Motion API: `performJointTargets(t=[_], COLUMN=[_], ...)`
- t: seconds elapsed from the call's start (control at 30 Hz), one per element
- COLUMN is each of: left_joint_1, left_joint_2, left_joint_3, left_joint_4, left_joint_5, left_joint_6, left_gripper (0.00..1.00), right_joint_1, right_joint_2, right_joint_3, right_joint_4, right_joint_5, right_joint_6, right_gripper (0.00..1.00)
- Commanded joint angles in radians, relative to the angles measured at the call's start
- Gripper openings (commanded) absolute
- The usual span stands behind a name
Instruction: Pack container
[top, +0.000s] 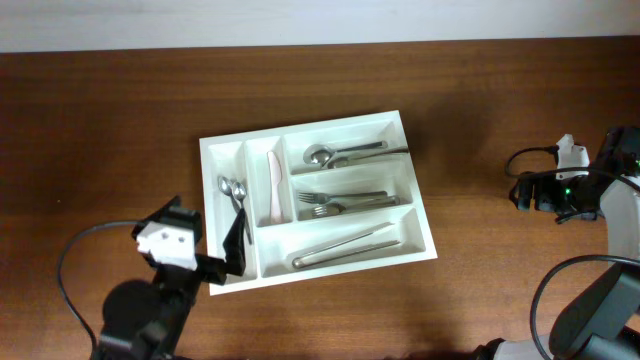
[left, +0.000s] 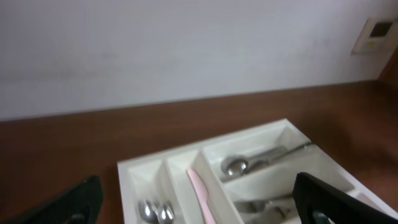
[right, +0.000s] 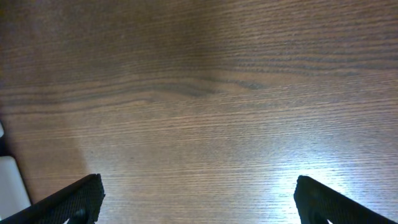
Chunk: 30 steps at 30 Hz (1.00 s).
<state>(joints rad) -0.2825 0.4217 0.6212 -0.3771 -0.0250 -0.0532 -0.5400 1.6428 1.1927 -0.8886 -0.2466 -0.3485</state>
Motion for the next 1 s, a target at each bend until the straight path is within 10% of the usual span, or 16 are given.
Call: performJointTargets(t=[0.0,0.97], left_joint_1=[0.035,0.277], left_joint_2=[-0.101,-0.417], left_joint_3=[-0.103,-0.521], left_joint_4=[0.051,0.236], left_joint_5=[0.060,0.063], left_joint_6=[0.077,0.024], left_gripper=[0.99,0.99], right_joint_1=[-0.005,-0.005], right_joint_2=[-0.001,-0.001], right_joint_3=[-0.002,-0.002], right_joint_4=[0.000,0.000], right_joint_5=[-0.011,-0.011], right_joint_6=[-0.011,-0.011], right_gripper=[0.99,0.99])
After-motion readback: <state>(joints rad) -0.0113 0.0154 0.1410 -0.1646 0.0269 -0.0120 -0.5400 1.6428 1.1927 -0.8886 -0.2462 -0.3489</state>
